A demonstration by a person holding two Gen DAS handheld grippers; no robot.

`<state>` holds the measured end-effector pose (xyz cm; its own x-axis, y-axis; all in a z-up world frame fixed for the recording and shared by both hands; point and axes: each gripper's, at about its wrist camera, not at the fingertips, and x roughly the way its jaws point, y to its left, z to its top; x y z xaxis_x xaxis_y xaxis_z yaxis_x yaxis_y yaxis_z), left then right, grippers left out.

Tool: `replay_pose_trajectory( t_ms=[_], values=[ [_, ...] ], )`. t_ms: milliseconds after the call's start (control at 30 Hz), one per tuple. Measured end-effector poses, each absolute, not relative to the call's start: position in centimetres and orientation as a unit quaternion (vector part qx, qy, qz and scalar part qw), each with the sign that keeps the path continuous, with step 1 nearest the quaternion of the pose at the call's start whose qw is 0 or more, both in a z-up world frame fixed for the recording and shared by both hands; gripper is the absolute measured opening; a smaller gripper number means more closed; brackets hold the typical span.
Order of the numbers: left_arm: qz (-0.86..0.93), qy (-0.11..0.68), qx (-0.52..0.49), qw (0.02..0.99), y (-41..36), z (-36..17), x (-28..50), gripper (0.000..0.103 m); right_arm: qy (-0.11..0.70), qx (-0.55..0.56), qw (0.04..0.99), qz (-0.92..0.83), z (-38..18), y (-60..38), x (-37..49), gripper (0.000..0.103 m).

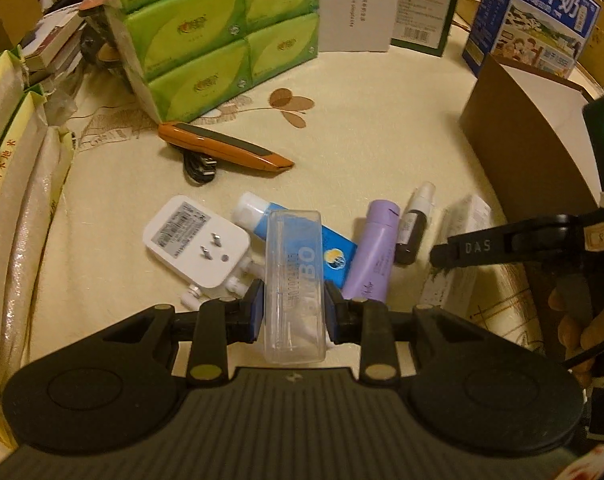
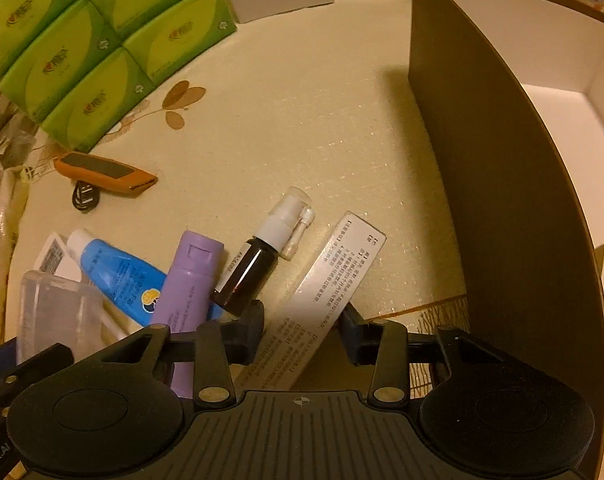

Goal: Organize rigid objects
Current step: 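Grasp the clear plastic case with the left tool while the right tool grasps the white medicine box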

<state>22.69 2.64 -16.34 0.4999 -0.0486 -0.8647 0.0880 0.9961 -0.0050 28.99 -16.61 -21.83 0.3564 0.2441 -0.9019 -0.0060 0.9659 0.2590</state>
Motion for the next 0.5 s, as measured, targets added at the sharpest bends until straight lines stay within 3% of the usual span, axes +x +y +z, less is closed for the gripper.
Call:
replay_pose_trajectory(
  t_ms=[133,500],
  values=[
    [-0.048,0.499,0.023,0.865,1.7,-16.2,22.3,0.026,0.557,0.094,0.82,0.099,-20.9,-16.6,28.1,0.022],
    [-0.059,0.483,0.02,0.873,-0.1,-13.6,21.5,0.026,0.521,0.09,0.837,0.139,-15.9,-18.4,24.2,0.022]
  ],
)
